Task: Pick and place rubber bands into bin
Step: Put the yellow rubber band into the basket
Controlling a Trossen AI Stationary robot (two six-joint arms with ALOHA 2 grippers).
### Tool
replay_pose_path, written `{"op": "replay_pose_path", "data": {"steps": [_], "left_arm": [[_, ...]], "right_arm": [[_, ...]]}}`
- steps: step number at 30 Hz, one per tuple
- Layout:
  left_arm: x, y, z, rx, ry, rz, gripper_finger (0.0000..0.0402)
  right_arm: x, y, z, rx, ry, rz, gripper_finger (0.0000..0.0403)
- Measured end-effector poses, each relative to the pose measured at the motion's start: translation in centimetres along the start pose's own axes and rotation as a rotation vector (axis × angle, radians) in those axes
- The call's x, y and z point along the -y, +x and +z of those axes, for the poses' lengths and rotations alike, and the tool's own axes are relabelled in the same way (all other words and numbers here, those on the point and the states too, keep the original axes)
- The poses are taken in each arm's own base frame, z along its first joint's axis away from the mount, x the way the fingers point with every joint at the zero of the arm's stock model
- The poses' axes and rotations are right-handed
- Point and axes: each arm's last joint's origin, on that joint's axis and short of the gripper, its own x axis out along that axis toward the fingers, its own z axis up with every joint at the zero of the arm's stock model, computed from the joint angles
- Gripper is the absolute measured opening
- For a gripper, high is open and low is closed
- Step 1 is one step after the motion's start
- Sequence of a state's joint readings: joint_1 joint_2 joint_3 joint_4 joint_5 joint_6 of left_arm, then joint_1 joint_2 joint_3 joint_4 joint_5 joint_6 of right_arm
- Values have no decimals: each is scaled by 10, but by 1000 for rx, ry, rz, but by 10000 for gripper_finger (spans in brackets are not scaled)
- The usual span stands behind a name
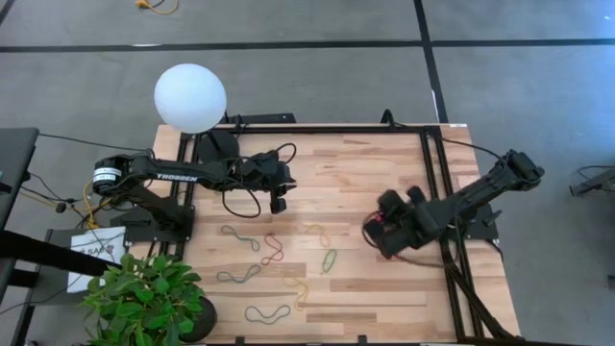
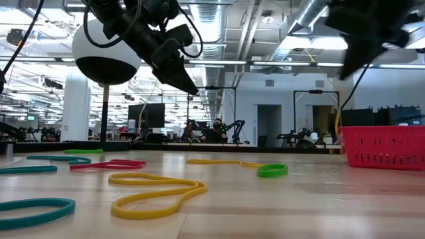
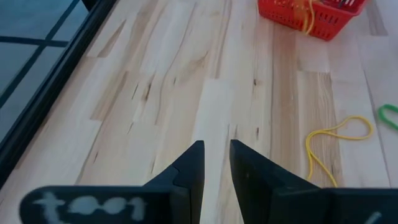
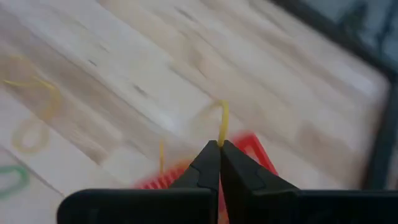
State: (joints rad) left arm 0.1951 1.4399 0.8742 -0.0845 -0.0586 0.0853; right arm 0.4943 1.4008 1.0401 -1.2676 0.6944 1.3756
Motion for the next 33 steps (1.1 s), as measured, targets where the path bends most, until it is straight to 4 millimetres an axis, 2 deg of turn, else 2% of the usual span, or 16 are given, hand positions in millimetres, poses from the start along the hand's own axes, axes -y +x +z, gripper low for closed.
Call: {"op": "replay_pose_path", "data": {"steps": [7,14,24,33], "left_arm": [[0,0,0,-1,5,1,67],[0,0,0,0,6,2,67],[0,0,1,7,5,2,67],[0,0,1,7,5,2,67]], "right_arm": [[9,-12,-34,-137,113,-212,0],[3,-11,-51,-232,131,-293,0],[-5,-5,-53,-200,124,-285,5],[-22,6,-44,-205,111,-131,68]]}}
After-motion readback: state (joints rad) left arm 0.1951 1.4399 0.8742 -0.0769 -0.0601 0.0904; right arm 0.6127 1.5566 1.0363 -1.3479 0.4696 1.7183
